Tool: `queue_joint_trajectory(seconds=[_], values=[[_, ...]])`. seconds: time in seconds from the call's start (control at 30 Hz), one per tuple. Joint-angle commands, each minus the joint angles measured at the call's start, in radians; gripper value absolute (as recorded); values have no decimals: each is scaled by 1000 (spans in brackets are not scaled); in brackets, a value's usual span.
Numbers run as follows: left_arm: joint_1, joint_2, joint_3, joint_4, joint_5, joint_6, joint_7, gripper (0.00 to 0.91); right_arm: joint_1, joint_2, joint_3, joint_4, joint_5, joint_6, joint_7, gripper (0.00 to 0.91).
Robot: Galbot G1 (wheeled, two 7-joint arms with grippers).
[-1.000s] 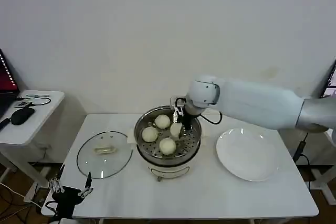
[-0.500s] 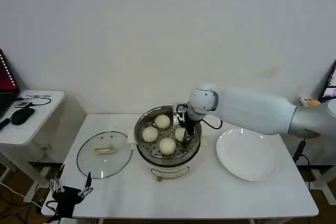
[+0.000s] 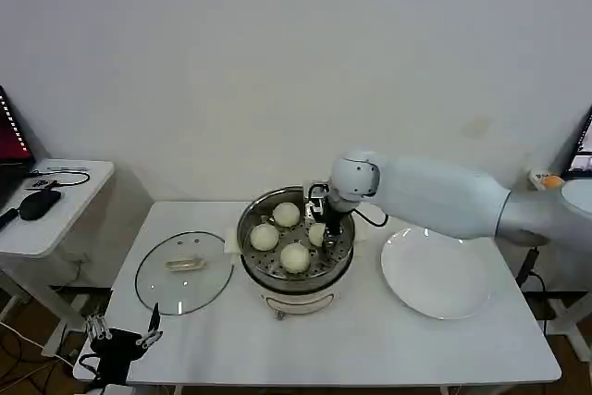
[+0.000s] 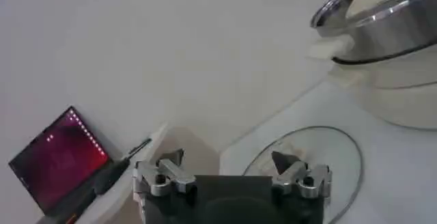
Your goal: Take steamed baozi put them in steamer then cover it.
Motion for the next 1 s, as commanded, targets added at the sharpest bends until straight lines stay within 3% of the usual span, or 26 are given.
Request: queue_joint_trajectory(seconds=[0.03,0.37,0.67,1.0], values=[[1,-1,2,-2,1,1,0,907,-10,5,7,-21,-18,3,-2,907],[-4,-1,1,1,1,4,1,907,-8,-12,23,12,-3,1,2,907],[-1,-2,5,-3,2,4,1,907,38,-80,34,101,34,-14,14,907],[1,0,5,-9,4,7,3,907,34,-194,169,226,133,-26,78,907]])
